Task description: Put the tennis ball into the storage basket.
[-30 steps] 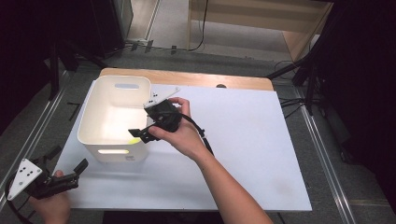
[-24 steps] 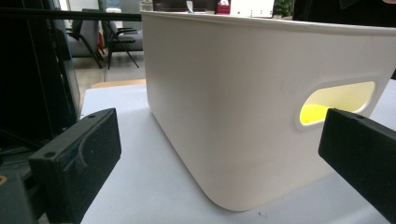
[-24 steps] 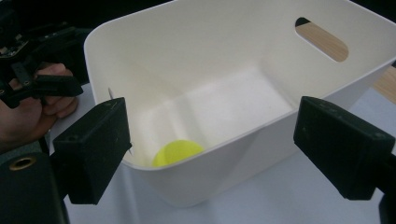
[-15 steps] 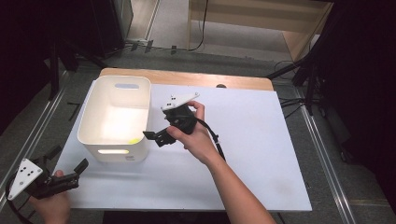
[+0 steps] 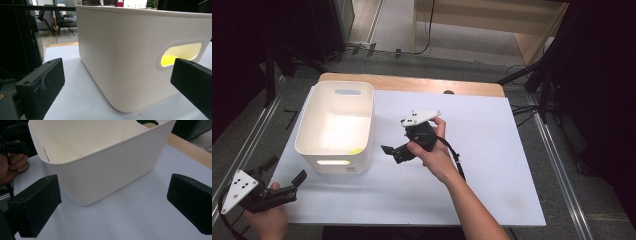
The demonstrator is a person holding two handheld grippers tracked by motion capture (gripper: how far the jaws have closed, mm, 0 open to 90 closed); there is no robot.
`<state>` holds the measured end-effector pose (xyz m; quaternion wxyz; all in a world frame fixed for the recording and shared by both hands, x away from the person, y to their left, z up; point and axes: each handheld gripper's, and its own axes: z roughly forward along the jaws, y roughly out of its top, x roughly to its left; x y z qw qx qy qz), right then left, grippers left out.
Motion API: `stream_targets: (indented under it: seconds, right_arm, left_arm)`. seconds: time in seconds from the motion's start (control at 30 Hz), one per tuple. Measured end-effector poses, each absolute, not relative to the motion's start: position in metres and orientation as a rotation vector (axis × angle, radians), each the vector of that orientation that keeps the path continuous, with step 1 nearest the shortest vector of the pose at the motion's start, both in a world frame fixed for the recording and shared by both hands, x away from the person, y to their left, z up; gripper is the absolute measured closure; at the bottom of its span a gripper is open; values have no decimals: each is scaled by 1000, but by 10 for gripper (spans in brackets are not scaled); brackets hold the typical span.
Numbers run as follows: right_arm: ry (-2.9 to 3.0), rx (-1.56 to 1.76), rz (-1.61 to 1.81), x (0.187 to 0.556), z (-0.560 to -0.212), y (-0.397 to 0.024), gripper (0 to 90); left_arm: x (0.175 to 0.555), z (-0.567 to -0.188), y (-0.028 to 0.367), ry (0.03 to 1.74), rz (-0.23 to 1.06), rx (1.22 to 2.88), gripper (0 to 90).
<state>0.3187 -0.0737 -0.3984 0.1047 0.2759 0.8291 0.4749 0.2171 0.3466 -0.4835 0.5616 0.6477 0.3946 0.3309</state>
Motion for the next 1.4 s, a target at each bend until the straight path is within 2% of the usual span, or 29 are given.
stream_targets:
  seconds: [1.4]
  right_arm:
    - [2295,990,1372,291,-452,-174,0]
  left_arm:
    - [217,-484,345,929,790,1540,0]
